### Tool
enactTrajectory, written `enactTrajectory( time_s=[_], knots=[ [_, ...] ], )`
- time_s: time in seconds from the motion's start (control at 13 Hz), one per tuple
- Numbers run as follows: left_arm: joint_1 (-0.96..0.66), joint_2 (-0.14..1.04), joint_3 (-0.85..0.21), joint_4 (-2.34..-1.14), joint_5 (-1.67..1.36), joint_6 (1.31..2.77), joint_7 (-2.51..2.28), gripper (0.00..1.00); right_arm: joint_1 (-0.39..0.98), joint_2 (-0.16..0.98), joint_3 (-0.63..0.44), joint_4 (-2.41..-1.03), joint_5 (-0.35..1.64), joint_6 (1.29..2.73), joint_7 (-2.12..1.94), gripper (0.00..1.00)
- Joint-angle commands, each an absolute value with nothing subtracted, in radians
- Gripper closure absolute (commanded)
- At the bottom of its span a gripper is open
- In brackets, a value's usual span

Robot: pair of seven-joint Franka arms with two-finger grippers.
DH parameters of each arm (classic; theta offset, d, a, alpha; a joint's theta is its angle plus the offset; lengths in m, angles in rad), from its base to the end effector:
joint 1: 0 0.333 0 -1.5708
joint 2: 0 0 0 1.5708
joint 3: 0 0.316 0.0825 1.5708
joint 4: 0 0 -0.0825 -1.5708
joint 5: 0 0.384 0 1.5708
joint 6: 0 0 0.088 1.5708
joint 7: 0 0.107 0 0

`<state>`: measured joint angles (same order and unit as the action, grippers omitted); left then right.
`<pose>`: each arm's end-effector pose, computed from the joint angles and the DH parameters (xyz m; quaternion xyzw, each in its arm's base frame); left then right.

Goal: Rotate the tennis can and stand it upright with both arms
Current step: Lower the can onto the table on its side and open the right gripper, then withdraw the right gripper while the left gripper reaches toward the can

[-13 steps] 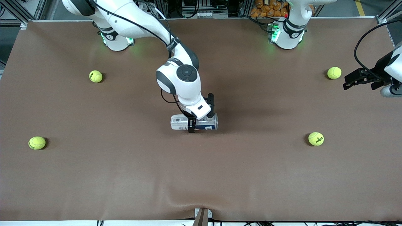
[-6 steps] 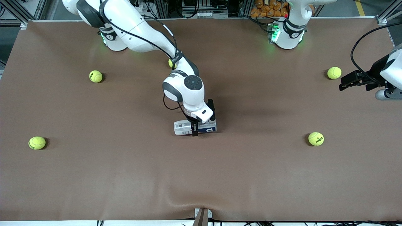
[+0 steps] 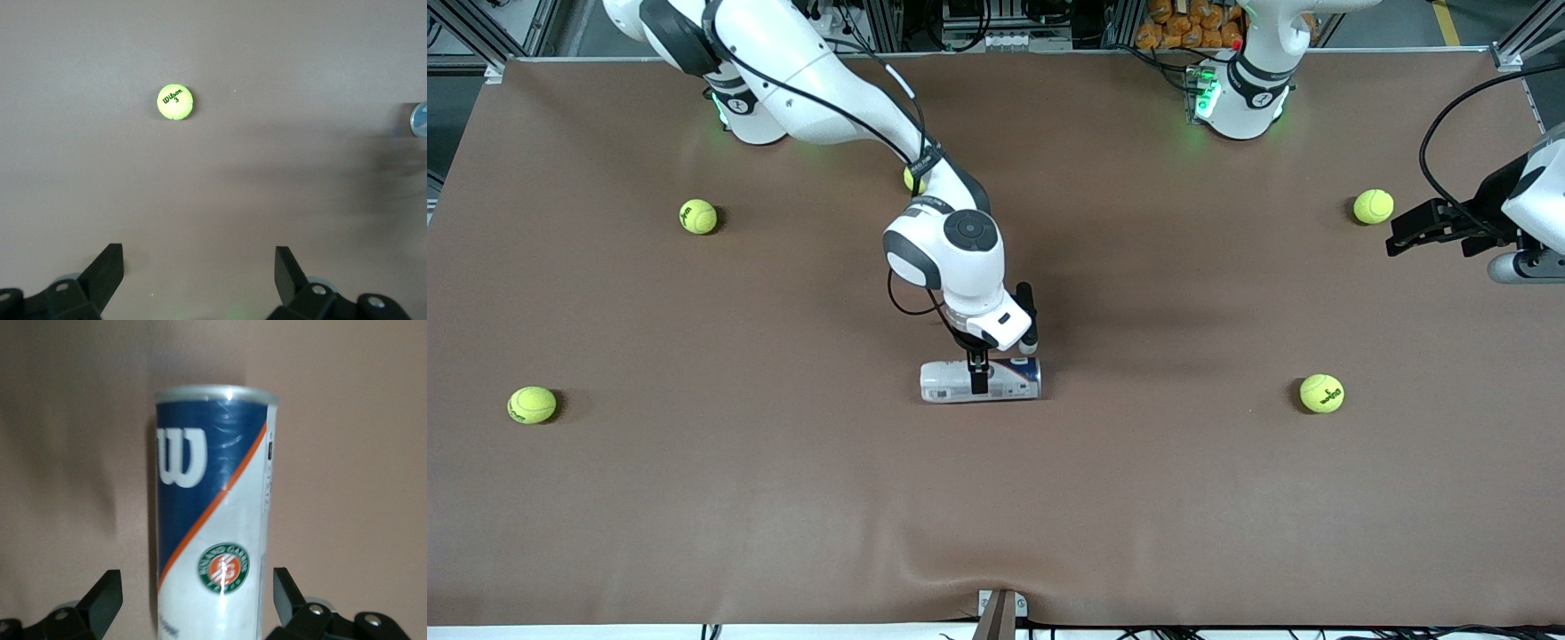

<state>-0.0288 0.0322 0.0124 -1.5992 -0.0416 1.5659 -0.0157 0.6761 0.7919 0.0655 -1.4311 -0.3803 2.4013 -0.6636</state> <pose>0.5616 -0.0138 0.5928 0.9993 0.0002 -0.0331 0.0201 0.5573 0.4931 0.2403 0.6747 0.7232 0.0943 0.1139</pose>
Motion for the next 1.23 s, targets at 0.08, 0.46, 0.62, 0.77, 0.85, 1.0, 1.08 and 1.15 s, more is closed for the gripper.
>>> enactTrajectory(
  time_s=[0.08,0.46,0.62,0.77,0.85,1.0,1.08,1.15],
  knots=[
    [-0.020,0.052,0.011,-1.586,-0.138,1.531,0.053,0.00,0.667,0.632,0.098,-1.454,-0.312,2.255,-0.683,0.00],
    [-0.018,0.113,0.011,-1.592,-0.316,1.505,0.080,0.00,0.586,0.483,0.081,-1.453,-0.176,2.099,-0.641,0.00],
    [-0.017,0.152,0.012,-1.591,-0.418,1.471,0.092,0.00,0.511,0.451,0.081,-1.453,-0.175,2.091,-0.574,0.00],
    [0.012,0.195,0.014,-1.594,-0.506,1.441,0.121,0.00,0.428,0.424,0.081,-1.442,-0.175,2.083,-0.517,0.00],
    [0.018,0.219,0.015,-1.600,-0.543,1.433,0.159,0.00,0.376,0.384,0.081,-1.446,-0.173,2.076,-0.514,0.00],
    [0.028,0.264,0.014,-1.606,-0.601,1.433,0.233,0.00,0.286,0.330,0.078,-1.443,-0.155,1.993,-0.506,0.00],
    [0.028,0.287,0.014,-1.609,-0.633,1.433,0.270,0.00,0.235,0.309,0.077,-1.443,-0.144,1.980,-0.502,0.00],
    [0.026,0.305,0.012,-1.621,-0.667,1.433,0.288,0.00,0.177,0.295,0.078,-1.442,-0.141,1.979,-0.506,0.00]
  ],
)
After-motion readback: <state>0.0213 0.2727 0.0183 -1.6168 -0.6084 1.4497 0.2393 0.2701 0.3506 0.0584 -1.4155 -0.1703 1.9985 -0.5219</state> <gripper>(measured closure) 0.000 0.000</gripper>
